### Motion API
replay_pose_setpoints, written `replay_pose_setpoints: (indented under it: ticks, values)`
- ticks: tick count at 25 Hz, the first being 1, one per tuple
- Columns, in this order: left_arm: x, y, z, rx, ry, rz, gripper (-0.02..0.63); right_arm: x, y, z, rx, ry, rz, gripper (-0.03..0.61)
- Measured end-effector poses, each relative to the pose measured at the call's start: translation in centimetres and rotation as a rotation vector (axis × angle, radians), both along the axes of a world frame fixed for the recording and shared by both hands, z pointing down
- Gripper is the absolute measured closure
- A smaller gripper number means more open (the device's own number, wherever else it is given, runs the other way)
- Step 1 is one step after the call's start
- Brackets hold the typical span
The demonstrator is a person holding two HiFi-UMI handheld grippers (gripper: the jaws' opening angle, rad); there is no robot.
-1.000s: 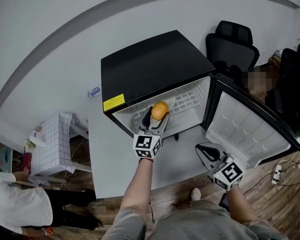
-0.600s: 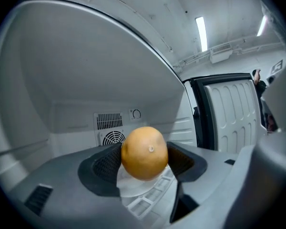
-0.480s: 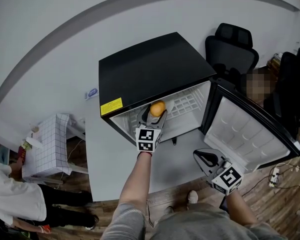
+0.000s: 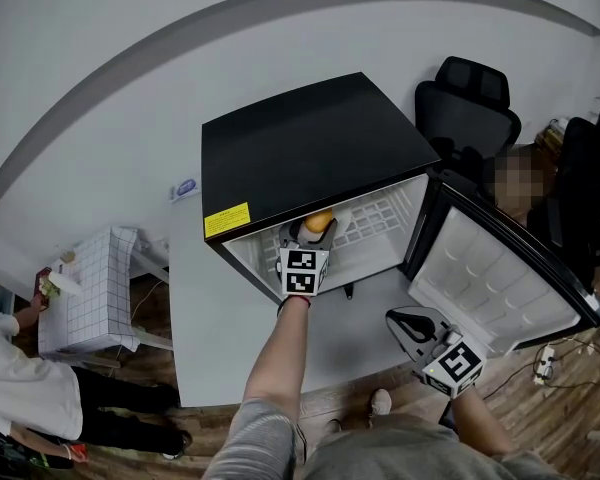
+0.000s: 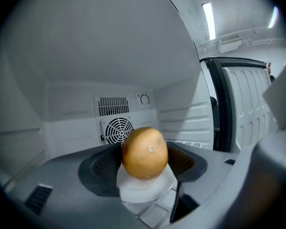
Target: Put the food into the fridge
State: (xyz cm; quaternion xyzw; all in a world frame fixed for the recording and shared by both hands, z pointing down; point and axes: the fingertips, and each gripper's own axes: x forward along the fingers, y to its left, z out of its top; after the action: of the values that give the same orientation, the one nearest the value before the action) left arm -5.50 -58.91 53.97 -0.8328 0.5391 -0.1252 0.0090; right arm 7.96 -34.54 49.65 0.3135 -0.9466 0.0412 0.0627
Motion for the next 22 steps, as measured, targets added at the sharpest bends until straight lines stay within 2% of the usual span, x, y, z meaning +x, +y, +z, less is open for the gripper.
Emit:
replay_pose_setpoints:
  ticks: [4, 7, 13, 22]
  values:
    - [0.3, -0.4, 0.3, -0.007, -0.001, 0.0, 0.288, 0.0, 0.0, 0.2, -0.006, 0.004, -0.008, 0.565]
    - [0.3, -0.5, 0.2, 0.0, 0.0, -0.006, 0.183, -0.2, 0.3, 0.2, -0.005, 0.015, -0.03, 0.565]
    - [-0.2, 0.0, 0.3, -0.02, -0.015, -0.004, 0.179, -0.3, 0.1, -0.1, -0.003, -0.002, -0.009, 0.565]
    - [0.7, 2.6, -2.1, 0.048, -0.003, 0.04, 0.179, -1.4, 0.9, -0.3, -0.001, -0.006, -0.024, 0.565]
